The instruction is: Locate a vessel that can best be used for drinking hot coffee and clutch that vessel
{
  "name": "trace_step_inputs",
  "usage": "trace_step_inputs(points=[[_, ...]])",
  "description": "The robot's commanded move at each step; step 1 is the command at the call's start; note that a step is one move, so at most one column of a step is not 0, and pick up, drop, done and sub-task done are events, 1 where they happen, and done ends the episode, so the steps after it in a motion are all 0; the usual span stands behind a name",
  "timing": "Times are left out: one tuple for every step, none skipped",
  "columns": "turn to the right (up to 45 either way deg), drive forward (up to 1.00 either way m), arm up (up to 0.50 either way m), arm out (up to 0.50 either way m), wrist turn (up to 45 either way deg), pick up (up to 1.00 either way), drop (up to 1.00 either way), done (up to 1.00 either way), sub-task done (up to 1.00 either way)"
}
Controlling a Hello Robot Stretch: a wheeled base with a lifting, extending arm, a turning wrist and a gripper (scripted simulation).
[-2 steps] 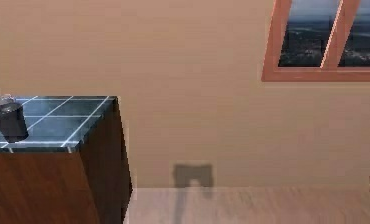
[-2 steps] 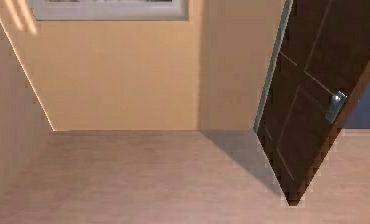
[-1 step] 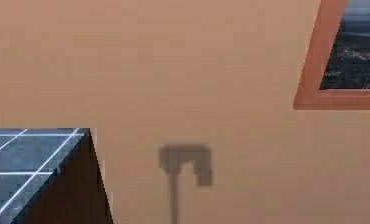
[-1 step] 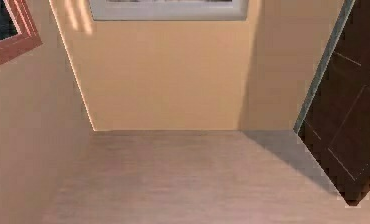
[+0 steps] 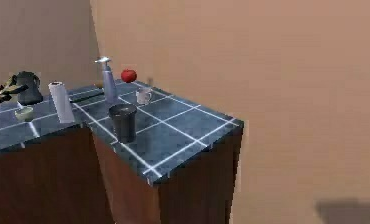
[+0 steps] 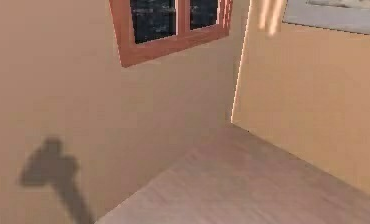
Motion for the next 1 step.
trace_step_inputs(points=[[-45.0,0.0,0.0,0.0,0.0,0.0,0.0,0.0,0.0]])
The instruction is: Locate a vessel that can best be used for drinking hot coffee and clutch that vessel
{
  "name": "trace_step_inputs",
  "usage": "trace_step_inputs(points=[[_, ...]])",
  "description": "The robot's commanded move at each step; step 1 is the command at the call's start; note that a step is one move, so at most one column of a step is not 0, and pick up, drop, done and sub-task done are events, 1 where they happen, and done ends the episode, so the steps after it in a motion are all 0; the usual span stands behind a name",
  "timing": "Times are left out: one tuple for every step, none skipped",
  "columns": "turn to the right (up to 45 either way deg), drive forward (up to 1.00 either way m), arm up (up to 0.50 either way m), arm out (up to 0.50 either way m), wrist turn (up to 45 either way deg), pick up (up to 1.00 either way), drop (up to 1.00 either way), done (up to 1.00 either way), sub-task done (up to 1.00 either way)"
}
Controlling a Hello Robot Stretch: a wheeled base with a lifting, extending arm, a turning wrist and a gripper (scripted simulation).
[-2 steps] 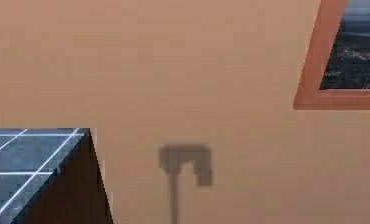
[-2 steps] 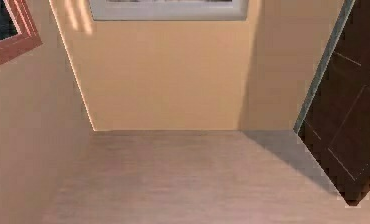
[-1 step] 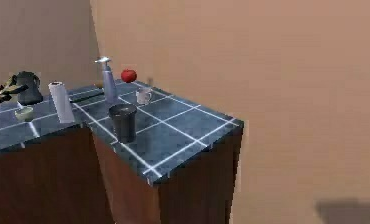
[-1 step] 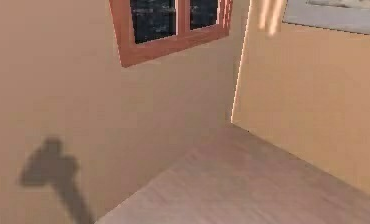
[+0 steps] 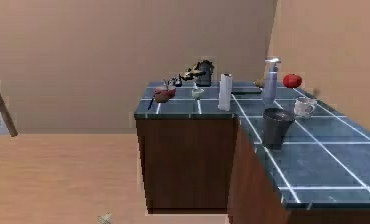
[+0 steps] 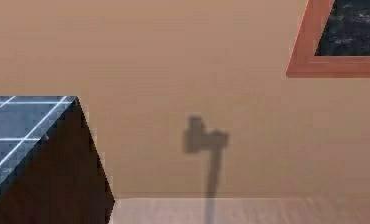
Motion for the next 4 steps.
trace_step_inputs(points=[[-45.0,0.0,0.0,0.0,0.0,0.0,0.0,0.0,0.0],[-12.0,0.0,0.0,0.0,0.0,0.0,0.0,0.0,0.0],[45.0,0.0,0.0,0.0,0.0,0.0,0.0,0.0,0.0],[45.0,0.0,0.0,0.0,0.0,0.0,0.0,0.0,0.0]])
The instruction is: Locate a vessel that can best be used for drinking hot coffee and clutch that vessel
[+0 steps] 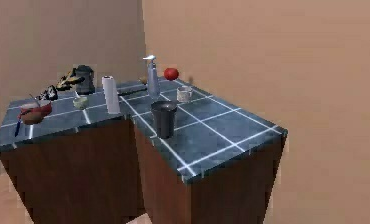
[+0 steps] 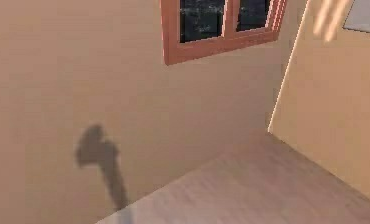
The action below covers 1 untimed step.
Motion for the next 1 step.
trace_step_inputs(points=[[30.0,0.0,0.0,0.0,0.0,0.0,0.0,0.0,0.0]])
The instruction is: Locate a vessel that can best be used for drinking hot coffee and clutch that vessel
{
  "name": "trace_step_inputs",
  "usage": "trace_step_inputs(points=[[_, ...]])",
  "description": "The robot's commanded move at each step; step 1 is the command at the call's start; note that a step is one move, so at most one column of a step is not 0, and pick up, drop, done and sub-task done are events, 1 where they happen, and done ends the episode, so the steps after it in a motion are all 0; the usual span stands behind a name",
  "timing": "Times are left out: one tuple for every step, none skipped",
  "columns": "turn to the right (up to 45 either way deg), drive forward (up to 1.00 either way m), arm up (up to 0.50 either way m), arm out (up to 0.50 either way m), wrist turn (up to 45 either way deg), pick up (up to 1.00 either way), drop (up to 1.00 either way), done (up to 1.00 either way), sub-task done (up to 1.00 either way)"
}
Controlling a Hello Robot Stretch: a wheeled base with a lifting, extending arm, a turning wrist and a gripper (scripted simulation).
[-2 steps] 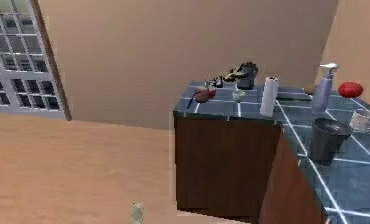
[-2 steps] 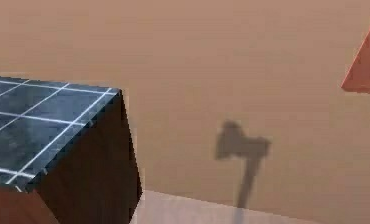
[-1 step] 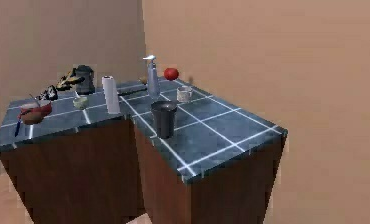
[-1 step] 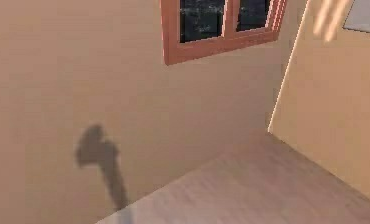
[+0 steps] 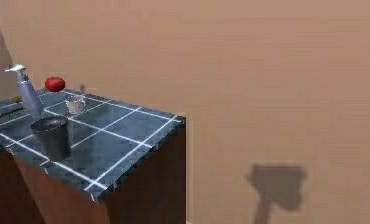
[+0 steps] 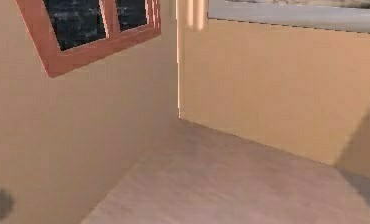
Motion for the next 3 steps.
trace_step_inputs(points=[[0.0,0.55,0.0,0.0,0.0,0.0,0.0,0.0,0.0],[-45.0,0.0,0.0,0.0,0.0,0.0,0.0,0.0,0.0],[-45.0,0.0,0.0,0.0,0.0,0.0,0.0,0.0,0.0]])
